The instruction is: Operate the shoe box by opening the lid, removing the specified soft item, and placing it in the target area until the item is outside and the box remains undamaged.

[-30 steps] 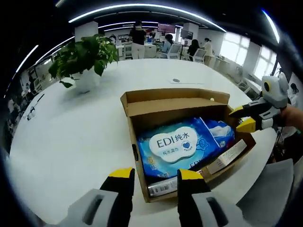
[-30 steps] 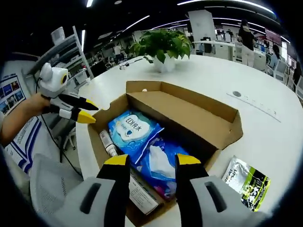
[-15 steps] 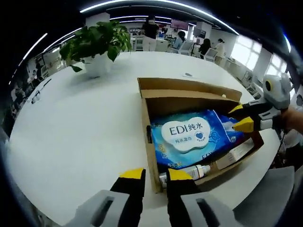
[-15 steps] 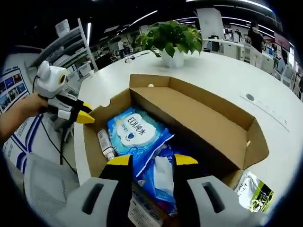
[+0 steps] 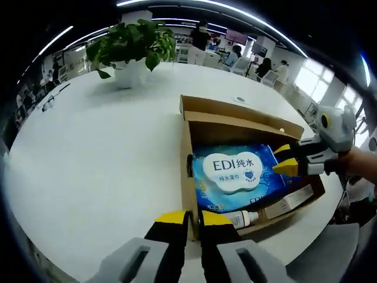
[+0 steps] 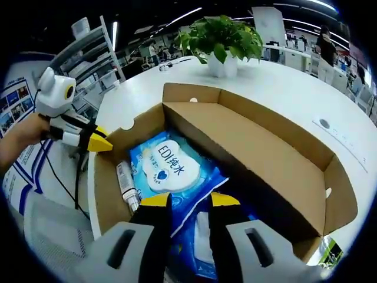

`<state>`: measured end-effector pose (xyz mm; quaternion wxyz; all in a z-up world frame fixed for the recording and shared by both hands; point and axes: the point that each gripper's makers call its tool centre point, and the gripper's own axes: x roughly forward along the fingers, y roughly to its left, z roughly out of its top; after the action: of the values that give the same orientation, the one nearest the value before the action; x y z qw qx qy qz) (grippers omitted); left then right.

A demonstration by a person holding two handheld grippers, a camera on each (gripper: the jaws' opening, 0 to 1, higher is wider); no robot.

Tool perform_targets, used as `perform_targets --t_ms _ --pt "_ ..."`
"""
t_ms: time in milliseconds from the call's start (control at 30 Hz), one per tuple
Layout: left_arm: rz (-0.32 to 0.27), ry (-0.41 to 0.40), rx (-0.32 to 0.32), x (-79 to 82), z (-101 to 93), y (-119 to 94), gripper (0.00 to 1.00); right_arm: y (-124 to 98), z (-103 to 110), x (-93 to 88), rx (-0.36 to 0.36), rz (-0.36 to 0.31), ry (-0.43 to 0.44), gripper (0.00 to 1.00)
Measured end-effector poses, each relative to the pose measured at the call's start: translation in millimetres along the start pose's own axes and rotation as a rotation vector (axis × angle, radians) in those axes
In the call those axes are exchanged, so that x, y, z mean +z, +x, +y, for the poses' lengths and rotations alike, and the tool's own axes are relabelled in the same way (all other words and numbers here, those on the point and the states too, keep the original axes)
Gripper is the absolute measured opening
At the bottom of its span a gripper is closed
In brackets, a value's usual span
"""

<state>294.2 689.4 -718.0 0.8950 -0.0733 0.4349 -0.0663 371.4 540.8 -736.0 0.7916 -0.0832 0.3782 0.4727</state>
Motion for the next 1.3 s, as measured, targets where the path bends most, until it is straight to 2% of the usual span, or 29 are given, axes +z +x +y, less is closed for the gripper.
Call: perform_targets --t_ms 100,233,333,800,1133,1300 --pt "-0.001 -0.003 0.0 0.1 -0.3 0 0.07 3 -4 2.8 -0.006 -0.009 0.038 0.12" --pt "0.0 0.004 0.003 0.6 -0.9 0 0.07 4 -6 3.2 -0.021 -0.004 0.039 0.06" --pt "0.0 0.006 0.005 1.0 -0.2 0 0.07 3 -5 3.3 -0.013 -0.002 0.093 0.03" --pt "0.001 0.014 0.005 1.8 0.6 0 0.07 -12 6 10.4 -0.009 -0.029 0.064 0.0" --pt "0.009 0.019 0.004 1.5 0.6 0 0.07 -32 -5 12.7 -0.039 -0.044 0.041 0.0" --pt "0.01 0.023 0.008 1.2 0.3 0 0.07 -46 -7 9.1 -0.056 -0.039 -0.009 0.0"
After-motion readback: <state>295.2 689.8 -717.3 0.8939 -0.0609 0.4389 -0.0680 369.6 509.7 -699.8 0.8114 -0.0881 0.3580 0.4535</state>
